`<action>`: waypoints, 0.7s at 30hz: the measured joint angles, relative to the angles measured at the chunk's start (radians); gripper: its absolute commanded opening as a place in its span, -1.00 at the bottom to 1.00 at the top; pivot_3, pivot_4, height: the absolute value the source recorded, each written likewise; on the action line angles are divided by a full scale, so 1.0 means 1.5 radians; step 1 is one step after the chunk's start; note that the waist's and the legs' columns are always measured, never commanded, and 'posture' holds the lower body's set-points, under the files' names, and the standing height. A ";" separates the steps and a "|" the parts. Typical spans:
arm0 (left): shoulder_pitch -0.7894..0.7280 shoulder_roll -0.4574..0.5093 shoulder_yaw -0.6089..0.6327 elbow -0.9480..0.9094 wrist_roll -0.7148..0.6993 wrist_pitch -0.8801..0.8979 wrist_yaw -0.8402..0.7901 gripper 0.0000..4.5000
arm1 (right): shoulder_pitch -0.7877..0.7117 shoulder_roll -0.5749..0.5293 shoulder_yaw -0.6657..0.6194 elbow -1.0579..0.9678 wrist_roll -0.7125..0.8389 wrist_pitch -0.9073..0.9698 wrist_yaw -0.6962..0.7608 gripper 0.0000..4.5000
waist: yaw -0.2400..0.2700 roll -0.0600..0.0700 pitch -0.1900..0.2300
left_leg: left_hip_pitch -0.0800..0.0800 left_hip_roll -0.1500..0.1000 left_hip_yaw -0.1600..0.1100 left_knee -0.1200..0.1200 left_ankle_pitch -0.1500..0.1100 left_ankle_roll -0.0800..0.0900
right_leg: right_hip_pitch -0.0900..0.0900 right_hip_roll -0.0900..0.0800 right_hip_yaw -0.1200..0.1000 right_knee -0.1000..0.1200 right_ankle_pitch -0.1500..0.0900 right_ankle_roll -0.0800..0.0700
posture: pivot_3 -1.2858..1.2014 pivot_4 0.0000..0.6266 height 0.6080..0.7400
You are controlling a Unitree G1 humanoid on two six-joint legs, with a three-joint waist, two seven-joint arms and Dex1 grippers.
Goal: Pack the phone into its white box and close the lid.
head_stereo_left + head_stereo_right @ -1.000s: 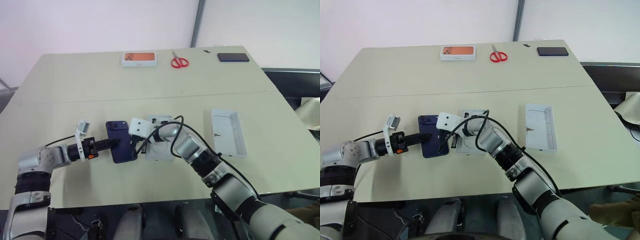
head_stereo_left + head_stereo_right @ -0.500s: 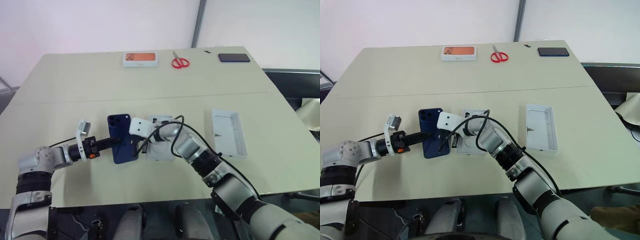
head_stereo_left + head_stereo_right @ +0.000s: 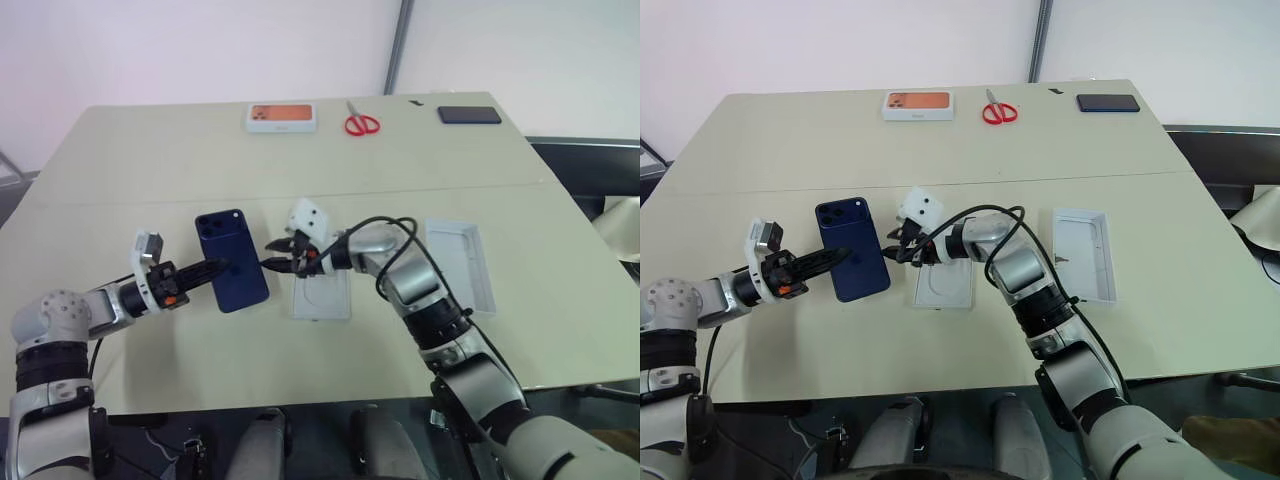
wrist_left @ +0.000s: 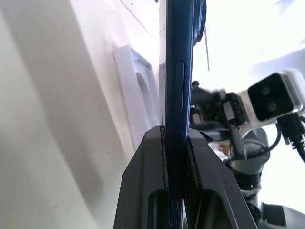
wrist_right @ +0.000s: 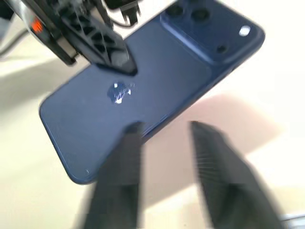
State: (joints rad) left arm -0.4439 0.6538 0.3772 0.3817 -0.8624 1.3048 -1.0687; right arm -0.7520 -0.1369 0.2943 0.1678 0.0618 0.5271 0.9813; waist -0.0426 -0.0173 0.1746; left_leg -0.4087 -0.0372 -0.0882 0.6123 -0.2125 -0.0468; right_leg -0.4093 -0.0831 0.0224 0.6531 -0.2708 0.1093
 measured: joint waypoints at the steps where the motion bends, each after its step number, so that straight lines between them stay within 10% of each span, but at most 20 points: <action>1: 0.001 0.001 -0.001 -0.006 -0.001 0.001 0.000 -1.00 | 0.009 -0.014 0.000 -0.017 0.007 0.009 0.008 0.46 | 0.000 0.000 0.000 | 0.000 0.000 0.000 0.000 0.000 0.000 | 0.000 0.000 0.000 0.000 0.000 0.000 | 0.03 -0.52 1.00; 11: 0.023 0.028 -0.029 -0.054 -0.016 0.029 -0.036 -1.00 | 0.110 -0.227 0.049 -0.220 0.045 0.055 0.110 0.46 | -0.002 0.000 0.000 | 0.000 0.000 0.001 0.000 0.000 0.000 | 0.000 0.000 0.000 -0.001 0.000 0.000 | 0.03 -0.52 1.00; 21: 0.033 0.060 -0.086 -0.066 -0.014 0.023 -0.081 -1.00 | 0.134 -0.235 0.117 -0.220 -0.004 0.007 0.063 0.46 | 0.002 -0.001 0.001 | 0.000 0.001 0.001 0.000 0.000 0.000 | 0.000 -0.001 0.000 -0.001 0.000 0.000 | 0.03 -0.52 1.00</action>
State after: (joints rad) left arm -0.3947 0.7432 0.2489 0.2825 -0.8839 1.3396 -1.1904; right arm -0.5507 -0.4889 0.4703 -0.1619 0.0555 0.5377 1.0757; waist -0.0403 -0.0192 0.1763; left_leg -0.4092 -0.0361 -0.0870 0.6120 -0.2126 -0.0464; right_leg -0.4090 -0.0851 0.0222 0.6508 -0.2709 0.1092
